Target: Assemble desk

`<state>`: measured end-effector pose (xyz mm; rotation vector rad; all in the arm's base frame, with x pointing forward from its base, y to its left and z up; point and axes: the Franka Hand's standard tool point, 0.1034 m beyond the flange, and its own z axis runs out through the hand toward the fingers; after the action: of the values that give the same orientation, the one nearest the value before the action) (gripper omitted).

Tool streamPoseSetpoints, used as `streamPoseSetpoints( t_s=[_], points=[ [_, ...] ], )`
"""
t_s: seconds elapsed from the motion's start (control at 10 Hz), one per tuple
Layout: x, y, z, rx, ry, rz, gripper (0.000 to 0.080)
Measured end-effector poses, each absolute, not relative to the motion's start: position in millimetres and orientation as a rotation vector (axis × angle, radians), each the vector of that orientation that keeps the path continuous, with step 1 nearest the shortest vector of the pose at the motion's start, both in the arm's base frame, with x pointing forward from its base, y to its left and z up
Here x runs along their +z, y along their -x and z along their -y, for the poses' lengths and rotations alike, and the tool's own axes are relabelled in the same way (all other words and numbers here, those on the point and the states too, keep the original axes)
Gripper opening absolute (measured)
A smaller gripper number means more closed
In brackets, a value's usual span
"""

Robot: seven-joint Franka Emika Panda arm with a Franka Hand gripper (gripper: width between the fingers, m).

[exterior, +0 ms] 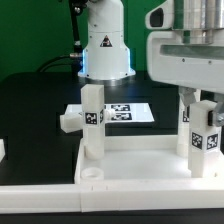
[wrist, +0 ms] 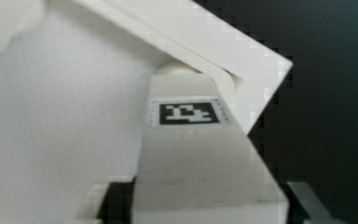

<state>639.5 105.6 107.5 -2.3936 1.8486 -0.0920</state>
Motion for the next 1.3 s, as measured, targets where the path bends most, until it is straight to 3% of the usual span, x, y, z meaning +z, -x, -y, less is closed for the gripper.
streamPoseSetpoints(
  t_s=[0.4, 1.0, 1.2, 1.3],
  points=[
    [106.9, -639.0, -108.9, 0.008, 1.969, -2.247, 0.0288],
    [106.5, -639.0, -104.8, 0.027, 1.750, -2.422, 0.0288],
    [109.5, -639.6, -104.6, 0.019, 1.806, -2.376, 0.0536],
    [122.1, -640.5, -102.4, 0.005, 1.873, -2.304, 0.0614]
  ],
)
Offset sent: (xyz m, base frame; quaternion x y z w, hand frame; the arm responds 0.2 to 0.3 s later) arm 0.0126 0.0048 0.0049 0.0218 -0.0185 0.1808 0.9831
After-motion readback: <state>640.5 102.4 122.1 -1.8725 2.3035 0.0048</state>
